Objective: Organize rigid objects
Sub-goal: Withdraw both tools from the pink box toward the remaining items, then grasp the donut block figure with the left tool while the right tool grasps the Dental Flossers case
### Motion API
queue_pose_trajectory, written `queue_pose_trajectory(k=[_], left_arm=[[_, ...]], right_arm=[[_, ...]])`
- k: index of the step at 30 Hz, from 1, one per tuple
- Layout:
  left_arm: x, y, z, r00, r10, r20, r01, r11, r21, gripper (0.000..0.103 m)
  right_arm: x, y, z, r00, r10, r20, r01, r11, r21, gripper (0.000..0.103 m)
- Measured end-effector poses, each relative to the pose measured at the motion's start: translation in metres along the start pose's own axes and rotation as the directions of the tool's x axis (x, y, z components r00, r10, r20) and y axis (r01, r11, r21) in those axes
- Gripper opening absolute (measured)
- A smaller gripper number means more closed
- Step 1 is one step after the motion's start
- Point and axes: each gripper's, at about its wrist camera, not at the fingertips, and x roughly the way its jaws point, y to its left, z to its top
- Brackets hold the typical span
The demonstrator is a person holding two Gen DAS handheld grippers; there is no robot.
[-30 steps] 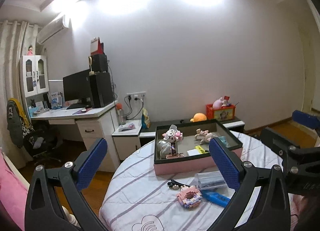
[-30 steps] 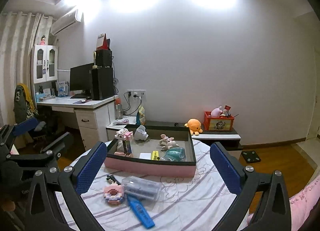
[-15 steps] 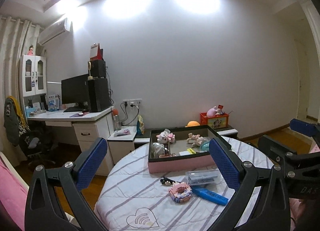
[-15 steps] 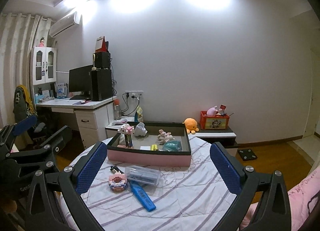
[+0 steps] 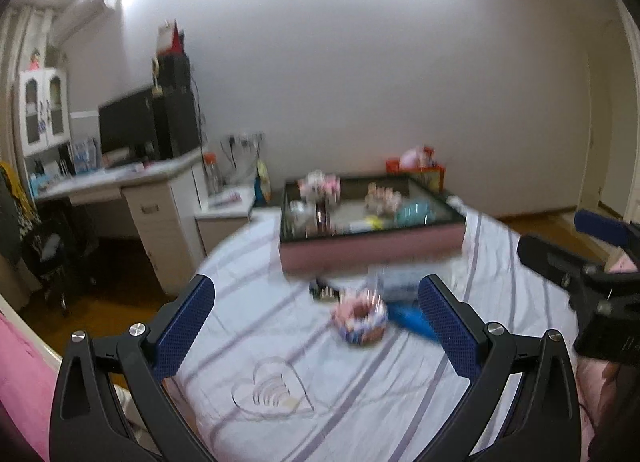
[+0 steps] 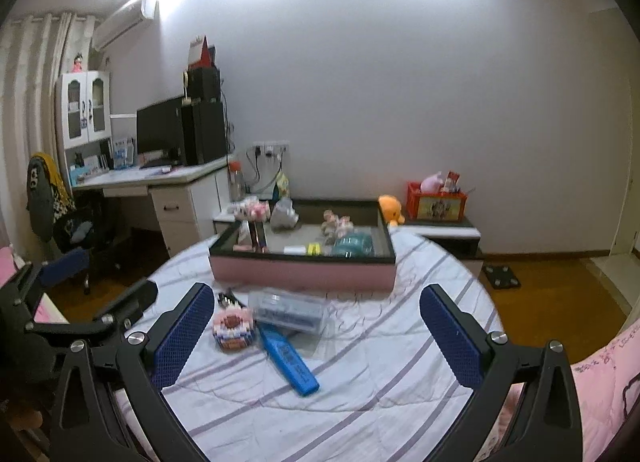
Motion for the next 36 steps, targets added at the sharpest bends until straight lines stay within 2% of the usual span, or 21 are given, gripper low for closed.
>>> queue_pose_trajectory(k=[2,8,11,16,22,23,26,29,31,36], left_arm=[[0.018,0.001,-0.011,0.998,-0.009,-0.067,0.009,1.0,-0.002,0.103],[0.06,0.0,-0.028,0.98,-0.036,-0.195,0.027,0.999,-0.047,0.103],[0.074,-0.005,-0.03,0.974,-0.063,-0.22,0.049,0.997,-0.067,0.103],[0.107,-0.019,-0.032,0.949,-0.084,-0.303,0.061,0.995,-0.083,0.103],[0.137,-0.025,-0.028,0.925,-0.08,-0.372,0.049,0.994,-0.093,0.103],[0.14,-0.025,-0.027,0.923,-0.077,-0.377,0.045,0.995,-0.092,0.101],[0.144,-0.02,-0.026,0.916,-0.103,-0.387,0.063,0.991,-0.115,0.084],[0.149,-0.019,-0.03,0.903,-0.13,-0.409,0.085,0.988,-0.126,0.078],[0.148,-0.022,-0.029,0.906,-0.13,-0.402,0.101,0.99,-0.094,0.058],[0.142,-0.024,-0.031,0.914,-0.109,-0.391,0.103,0.994,-0.038,0.057]], right_arm=[[0.013,-0.001,-0.006,0.999,-0.001,-0.04,0.001,1.0,0.006,0.103],[0.046,-0.011,-0.024,0.99,0.001,-0.141,0.006,0.999,0.049,0.103],[0.059,-0.018,-0.033,0.983,-0.007,-0.182,0.018,0.998,0.06,0.103],[0.078,-0.029,-0.04,0.975,-0.011,-0.222,0.027,0.997,0.07,0.103],[0.102,-0.042,-0.044,0.966,-0.001,-0.26,0.028,0.994,0.102,0.103],[0.104,-0.044,-0.044,0.964,0.0,-0.265,0.029,0.994,0.105,0.103],[0.112,-0.047,-0.044,0.96,0.005,-0.28,0.029,0.993,0.116,0.103],[0.119,-0.047,-0.043,0.957,0.01,-0.289,0.025,0.993,0.117,0.103],[0.121,-0.044,-0.042,0.956,0.012,-0.293,0.021,0.993,0.112,0.103],[0.128,-0.035,-0.039,0.951,0.019,-0.308,0.016,0.994,0.11,0.103]])
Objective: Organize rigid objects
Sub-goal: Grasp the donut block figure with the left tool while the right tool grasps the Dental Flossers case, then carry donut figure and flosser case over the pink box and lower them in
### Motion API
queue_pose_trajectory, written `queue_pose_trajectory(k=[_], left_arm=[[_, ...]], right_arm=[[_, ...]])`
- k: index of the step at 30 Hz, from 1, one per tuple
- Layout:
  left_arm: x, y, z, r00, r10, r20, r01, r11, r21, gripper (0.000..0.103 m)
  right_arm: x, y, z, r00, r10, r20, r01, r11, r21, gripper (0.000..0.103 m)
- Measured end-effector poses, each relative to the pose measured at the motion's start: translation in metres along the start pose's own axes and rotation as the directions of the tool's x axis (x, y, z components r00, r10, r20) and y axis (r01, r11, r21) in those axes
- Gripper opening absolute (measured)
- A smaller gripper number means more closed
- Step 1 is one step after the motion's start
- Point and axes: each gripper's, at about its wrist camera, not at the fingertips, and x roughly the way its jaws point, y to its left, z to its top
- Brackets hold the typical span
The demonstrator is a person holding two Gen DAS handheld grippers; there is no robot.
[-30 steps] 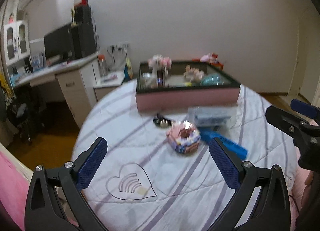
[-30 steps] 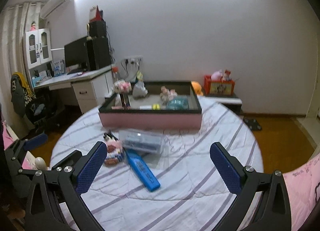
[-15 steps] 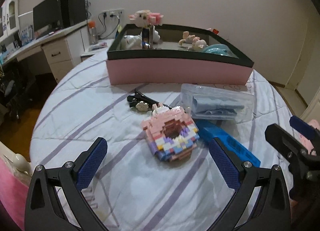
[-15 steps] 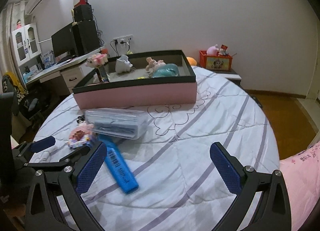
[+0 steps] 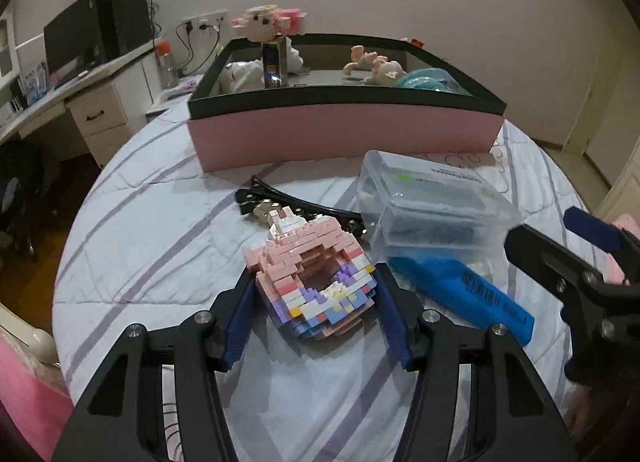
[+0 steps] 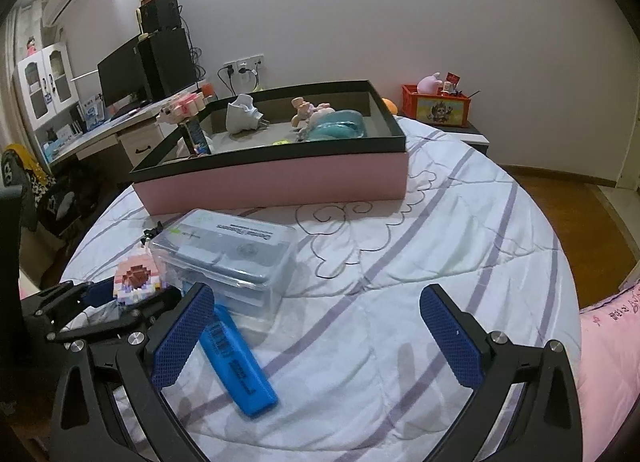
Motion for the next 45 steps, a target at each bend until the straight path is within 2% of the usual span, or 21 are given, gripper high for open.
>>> queue_pose_trajectory(k=[5,9,15,21,23,26,31,37,40,45], left_arm=[[-0.011,0.023,-0.005,0.999,0.033,0.014,-0.032,0.999,-0.039,0.057],[-0.016,0.039,-0.008,0.998,0.059,0.017,-0.058,0.997,-0.058,0.057],[-0.015,0.047,-0.009,0.998,0.056,0.016,-0.055,0.997,-0.057,0.057],[-0.009,0.048,-0.005,0.998,0.053,0.015,-0.052,0.997,-0.062,0.057],[-0.008,0.047,-0.002,0.999,0.047,0.016,-0.046,0.997,-0.062,0.057],[-0.009,0.045,-0.001,0.999,0.049,0.02,-0.047,0.997,-0.062,0.057],[-0.024,0.045,0.003,0.997,0.054,0.058,-0.05,0.996,-0.078,0.057],[-0.054,0.036,0.01,0.989,0.074,0.129,-0.066,0.996,-0.067,0.057],[-0.068,0.031,0.011,0.984,0.081,0.16,-0.072,0.995,-0.063,0.057],[-0.102,0.012,0.016,0.965,0.082,0.249,-0.075,0.996,-0.038,0.057]], right_arm=[[0.002,0.015,0.008,1.0,0.018,-0.007,-0.018,1.0,0.007,0.103],[0.016,0.03,0.013,0.997,0.063,-0.048,-0.061,0.997,0.042,0.103],[0.042,0.046,0.016,0.987,0.12,-0.104,-0.108,0.988,0.111,0.103],[0.057,0.049,0.02,0.99,0.089,-0.111,-0.075,0.99,0.121,0.103],[0.057,0.049,0.021,0.992,0.074,-0.105,-0.063,0.992,0.107,0.099],[0.057,0.05,0.022,0.992,0.067,-0.111,-0.059,0.995,0.076,0.099],[0.042,0.048,0.019,0.997,0.041,-0.067,-0.039,0.999,0.023,0.099],[0.002,0.037,0.018,0.999,0.004,0.04,-0.003,1.0,-0.013,0.099],[-0.02,0.03,0.018,0.996,-0.011,0.088,0.013,1.0,-0.026,0.099],[-0.059,0.03,0.016,0.982,-0.03,0.184,0.044,0.996,-0.072,0.099]])
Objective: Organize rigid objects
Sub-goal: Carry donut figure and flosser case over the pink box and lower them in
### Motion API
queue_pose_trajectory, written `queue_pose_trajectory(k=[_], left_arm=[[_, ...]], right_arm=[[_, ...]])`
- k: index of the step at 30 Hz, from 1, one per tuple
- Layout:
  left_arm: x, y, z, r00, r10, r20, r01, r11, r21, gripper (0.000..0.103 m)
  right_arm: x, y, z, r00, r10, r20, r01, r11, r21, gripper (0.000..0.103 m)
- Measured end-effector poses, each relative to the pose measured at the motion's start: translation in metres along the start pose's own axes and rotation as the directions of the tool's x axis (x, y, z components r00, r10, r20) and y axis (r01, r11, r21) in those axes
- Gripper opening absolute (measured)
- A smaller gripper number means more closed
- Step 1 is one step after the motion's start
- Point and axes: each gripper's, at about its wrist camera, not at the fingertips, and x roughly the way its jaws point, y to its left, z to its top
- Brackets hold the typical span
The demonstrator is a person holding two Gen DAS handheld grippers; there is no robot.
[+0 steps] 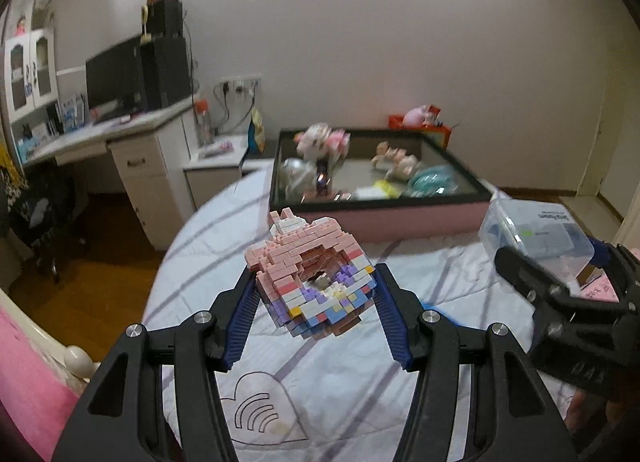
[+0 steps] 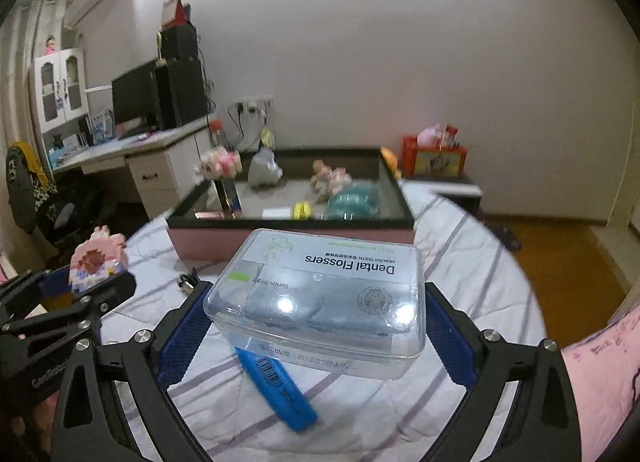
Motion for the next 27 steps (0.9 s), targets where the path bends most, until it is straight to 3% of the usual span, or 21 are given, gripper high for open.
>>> queue_pose_trajectory(k=[10,20,27], left_arm=[[-0.052,-0.021,0.015,0.987,0.037,0.155,-0.047,0.997,0.056,0.057],[-0.079,-0.025,0.029,0.963,0.07,0.261,-0.092,0.993,0.074,0.057],[-0.081,-0.027,0.044,0.932,0.062,0.358,-0.093,0.993,0.07,0.057]], right_arm=[[-0.056,0.001,0.017,0.989,-0.028,0.147,0.034,0.999,-0.036,0.099],[-0.076,0.001,0.028,0.972,-0.014,0.234,0.022,0.999,-0.033,0.099],[-0.076,0.0,0.045,0.957,-0.014,0.289,0.025,0.999,-0.034,0.099]])
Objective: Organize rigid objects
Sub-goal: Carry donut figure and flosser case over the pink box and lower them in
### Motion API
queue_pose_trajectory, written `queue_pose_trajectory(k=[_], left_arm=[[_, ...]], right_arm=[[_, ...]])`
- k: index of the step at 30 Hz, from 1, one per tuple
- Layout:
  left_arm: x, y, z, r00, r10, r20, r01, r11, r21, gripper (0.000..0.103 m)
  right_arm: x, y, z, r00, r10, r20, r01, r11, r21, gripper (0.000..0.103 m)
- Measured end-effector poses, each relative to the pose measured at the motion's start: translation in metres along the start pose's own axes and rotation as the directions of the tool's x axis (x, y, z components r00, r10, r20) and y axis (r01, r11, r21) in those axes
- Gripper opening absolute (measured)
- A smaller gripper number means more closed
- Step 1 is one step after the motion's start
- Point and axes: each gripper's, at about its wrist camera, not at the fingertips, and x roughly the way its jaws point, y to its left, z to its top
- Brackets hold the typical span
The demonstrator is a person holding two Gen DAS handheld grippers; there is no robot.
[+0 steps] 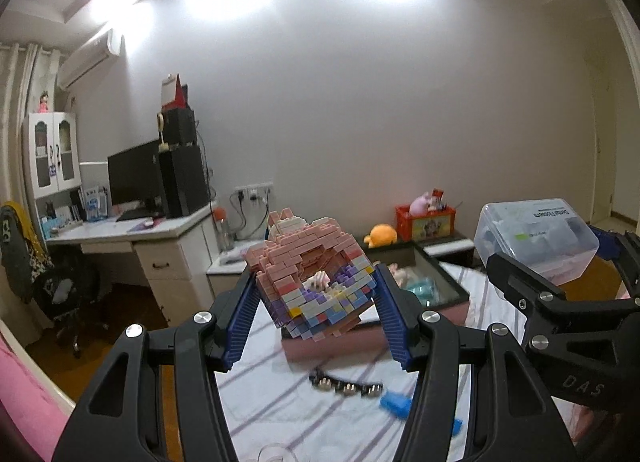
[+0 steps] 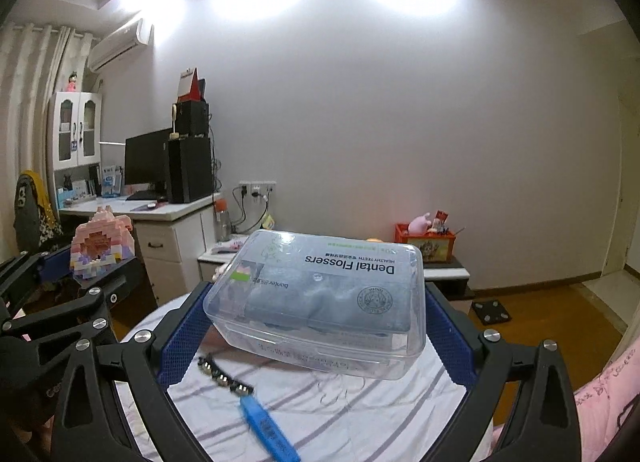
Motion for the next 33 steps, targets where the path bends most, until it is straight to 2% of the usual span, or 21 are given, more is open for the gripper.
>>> queue_pose_trajectory(k=[7,15,21,24,29,33], left_arm=[[0.02,-0.004,0.007,0.997,0.007,0.078,-0.008,1.0,0.012,0.057],[0.072,-0.007,0.012,0.998,0.017,0.061,-0.018,1.0,0.024,0.057],[0.132,-0.012,0.003,1.0,0.007,-0.013,-0.006,0.999,0.046,0.057],[0.17,-0.016,-0.009,0.996,0.015,-0.09,-0.009,0.997,0.074,0.057],[0.215,-0.022,-0.032,0.982,0.015,-0.19,0.003,0.996,0.091,0.057],[0.233,-0.027,-0.043,0.976,0.05,-0.21,-0.023,0.992,0.125,0.058]], right_arm=[[0.016,-0.001,0.015,0.999,-0.013,0.046,0.013,1.0,-0.02,0.099],[0.058,-0.006,0.023,1.0,-0.008,0.026,0.009,0.999,-0.037,0.099],[0.114,-0.01,0.017,0.999,0.0,-0.048,-0.002,0.999,-0.035,0.099],[0.143,-0.015,0.009,0.994,0.007,-0.107,-0.01,1.0,-0.024,0.099],[0.192,-0.019,-0.017,0.971,0.027,-0.237,-0.029,1.0,-0.004,0.099],[0.215,-0.02,-0.029,0.955,0.031,-0.296,-0.031,1.0,0.005,0.099]])
